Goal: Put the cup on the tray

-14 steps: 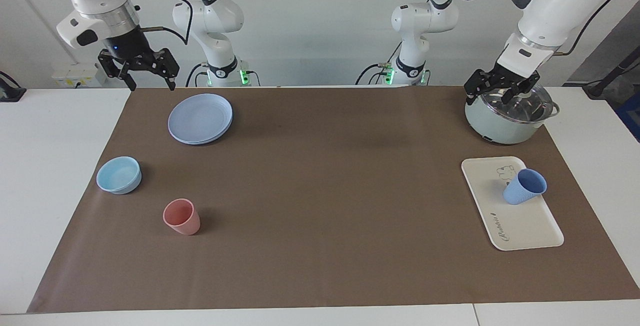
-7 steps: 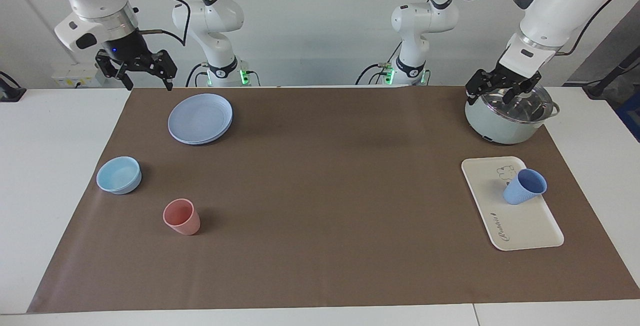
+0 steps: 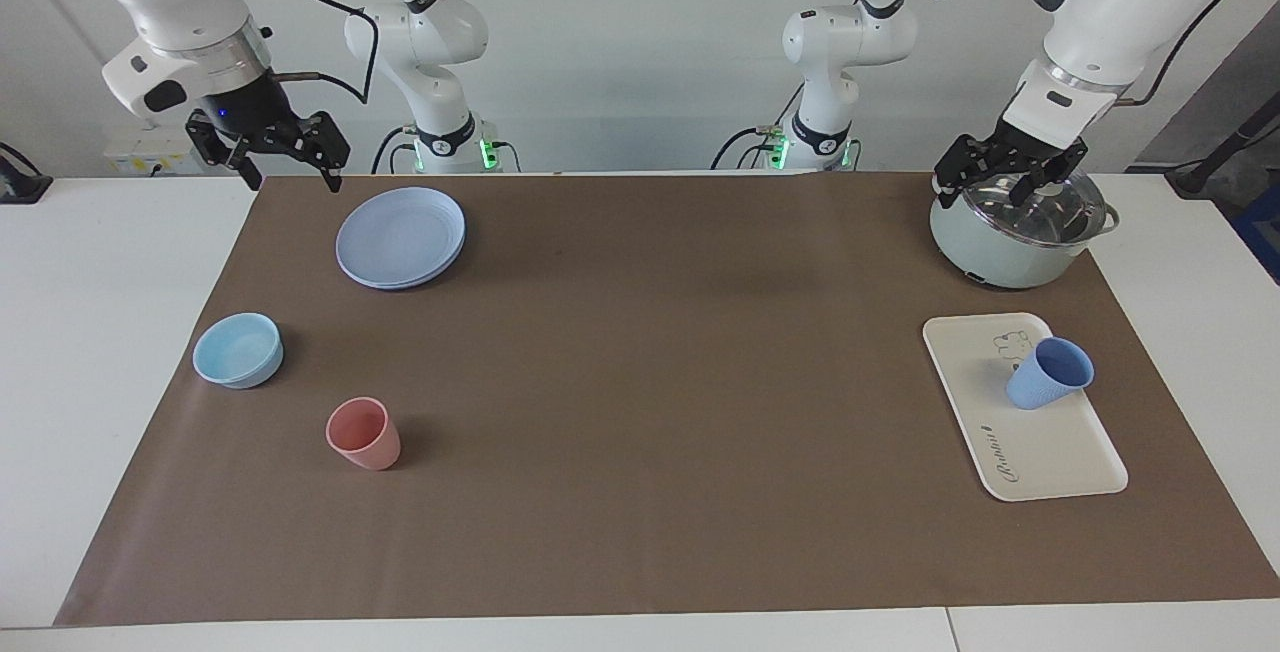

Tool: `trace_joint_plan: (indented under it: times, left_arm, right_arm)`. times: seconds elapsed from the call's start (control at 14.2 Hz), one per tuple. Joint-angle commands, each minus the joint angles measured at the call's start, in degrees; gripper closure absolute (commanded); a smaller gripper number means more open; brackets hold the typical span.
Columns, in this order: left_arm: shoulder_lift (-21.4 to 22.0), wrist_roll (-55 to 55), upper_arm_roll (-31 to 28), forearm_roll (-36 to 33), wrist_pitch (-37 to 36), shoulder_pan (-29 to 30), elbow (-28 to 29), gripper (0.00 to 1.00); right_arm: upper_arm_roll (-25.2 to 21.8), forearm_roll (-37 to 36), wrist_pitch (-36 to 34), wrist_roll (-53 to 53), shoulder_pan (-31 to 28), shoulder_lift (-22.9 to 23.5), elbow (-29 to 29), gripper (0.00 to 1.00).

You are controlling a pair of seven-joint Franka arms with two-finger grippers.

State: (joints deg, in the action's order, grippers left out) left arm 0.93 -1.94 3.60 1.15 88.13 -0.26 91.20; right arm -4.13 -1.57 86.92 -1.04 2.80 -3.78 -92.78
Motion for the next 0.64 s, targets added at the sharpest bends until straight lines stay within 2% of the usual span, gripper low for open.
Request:
trace_joint_plan:
  times: [0.0, 0.57]
  left_arm:
    - [0.74, 0.88, -0.08, -0.35, 1.16, 0.35, 0.29, 0.00]
    - [0.65, 0.97, 0.01, -2.47, 2.14, 0.26, 0.38, 0.00]
  right_arm:
    - [-0.08, -2.12, -0.88, -1.68, 0.89, -0.62, -0.12, 0.00]
    - [0.09, -0.98, -1.49, -2.12, 0.28, -0.88, -0.55, 0.00]
